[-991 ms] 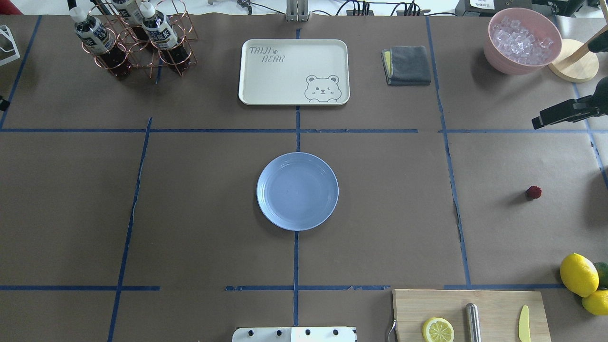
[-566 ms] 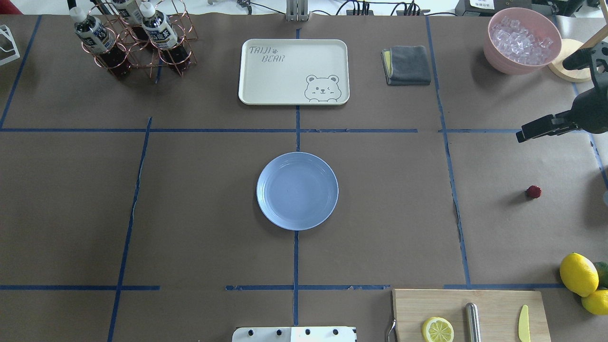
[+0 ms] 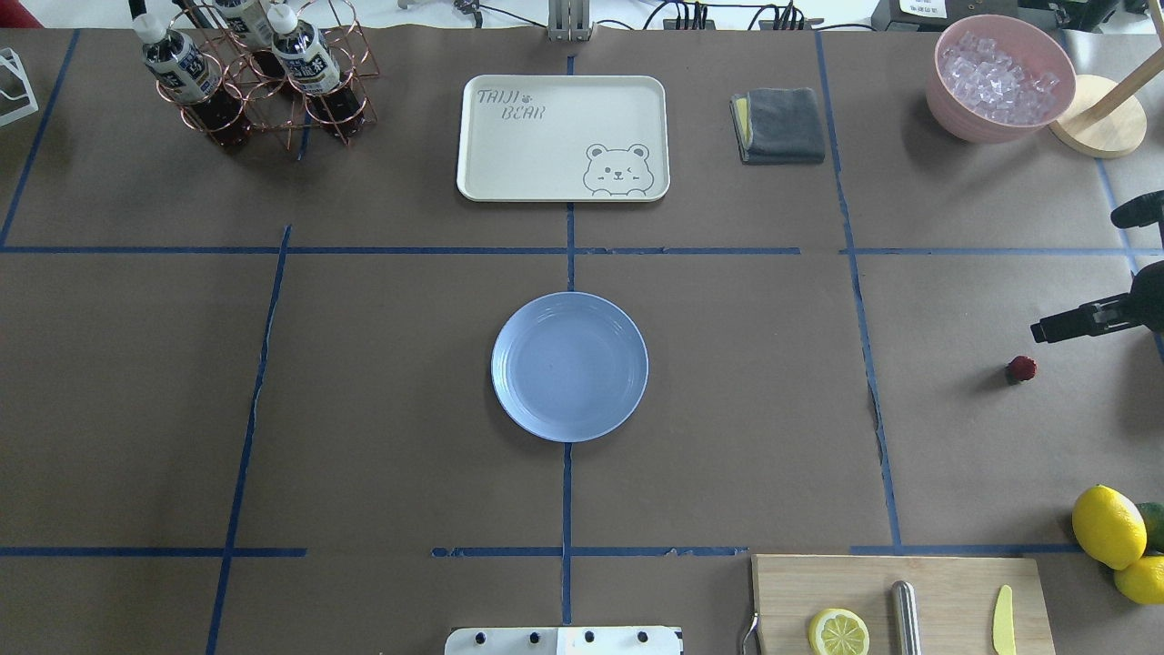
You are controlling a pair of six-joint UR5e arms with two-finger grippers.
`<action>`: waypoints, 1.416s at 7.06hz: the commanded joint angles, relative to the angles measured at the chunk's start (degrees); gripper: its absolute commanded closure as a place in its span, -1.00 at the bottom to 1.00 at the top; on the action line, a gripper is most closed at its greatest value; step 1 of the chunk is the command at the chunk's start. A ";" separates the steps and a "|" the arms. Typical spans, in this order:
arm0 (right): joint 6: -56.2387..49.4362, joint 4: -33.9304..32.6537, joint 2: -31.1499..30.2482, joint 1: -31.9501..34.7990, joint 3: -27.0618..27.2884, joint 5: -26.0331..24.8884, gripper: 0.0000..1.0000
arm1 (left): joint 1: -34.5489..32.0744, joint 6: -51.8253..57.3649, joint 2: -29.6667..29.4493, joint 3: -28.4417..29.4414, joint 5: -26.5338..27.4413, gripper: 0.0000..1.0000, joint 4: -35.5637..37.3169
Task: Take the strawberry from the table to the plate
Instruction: 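Move the right gripper down over the red strawberry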
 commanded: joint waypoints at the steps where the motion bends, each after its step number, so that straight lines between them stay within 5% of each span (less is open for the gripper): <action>1: 3.09 8.39 -0.36 -4.88 -5.96 -3.41 -1.00 | -0.03 0.07 0.05 0.18 -0.32 -1.00 -0.07; 10: 4.15 9.03 1.13 -8.95 -10.90 -8.95 -0.65 | -0.12 0.43 0.40 0.01 -0.50 -1.00 -0.16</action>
